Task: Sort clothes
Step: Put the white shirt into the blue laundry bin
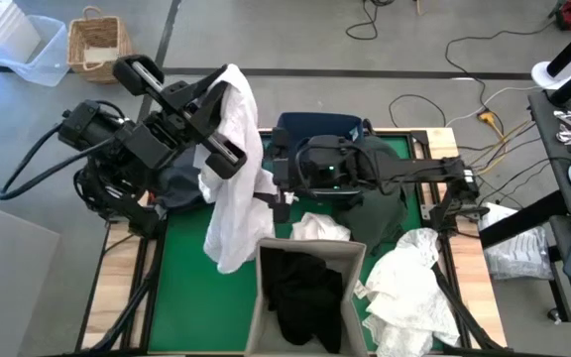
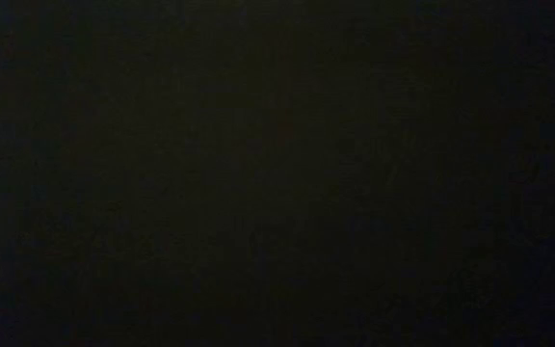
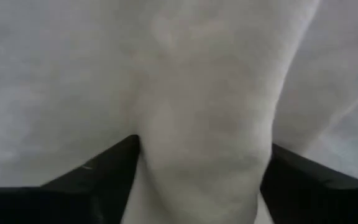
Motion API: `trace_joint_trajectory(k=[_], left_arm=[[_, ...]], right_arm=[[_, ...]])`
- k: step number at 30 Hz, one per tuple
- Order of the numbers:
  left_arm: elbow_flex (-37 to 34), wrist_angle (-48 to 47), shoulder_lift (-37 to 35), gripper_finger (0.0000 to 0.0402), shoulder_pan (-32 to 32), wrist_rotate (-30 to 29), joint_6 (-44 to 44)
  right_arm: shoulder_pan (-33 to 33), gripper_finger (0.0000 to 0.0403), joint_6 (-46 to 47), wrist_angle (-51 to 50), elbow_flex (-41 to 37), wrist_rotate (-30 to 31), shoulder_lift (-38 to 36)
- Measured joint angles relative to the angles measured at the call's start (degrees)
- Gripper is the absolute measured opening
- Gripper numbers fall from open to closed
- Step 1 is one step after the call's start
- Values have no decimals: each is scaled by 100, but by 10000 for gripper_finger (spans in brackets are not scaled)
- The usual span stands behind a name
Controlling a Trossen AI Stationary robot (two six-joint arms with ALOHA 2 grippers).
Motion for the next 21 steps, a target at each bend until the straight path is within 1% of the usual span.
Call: trace_joint_trajectory(k=[4, 8, 9, 12, 15, 18, 21], left_arm=[[0, -5, 63, 0, 0, -179, 57], [0, -5, 80, 0, 0, -645, 282], [0, 0, 80, 0, 0, -810, 274], [0, 3, 74, 2, 0, -1342, 178], [0, -2, 65, 19, -6, -1954, 302], [10, -44, 60, 57, -7, -2663, 330], [9, -104, 58, 110, -7, -3218, 334]], right_arm=[[-26, 171, -75, 7, 175, -173, 143], [-37, 44, -239, -24, 157, -175, 110], [-37, 28, -313, -58, 145, -175, 79], [-37, 13, -293, -227, 129, -175, -47], [-37, 10, -289, -293, 92, -175, -216], [-37, 9, -285, -362, 73, -175, -355], [-37, 9, -270, -472, 67, -175, -462]])
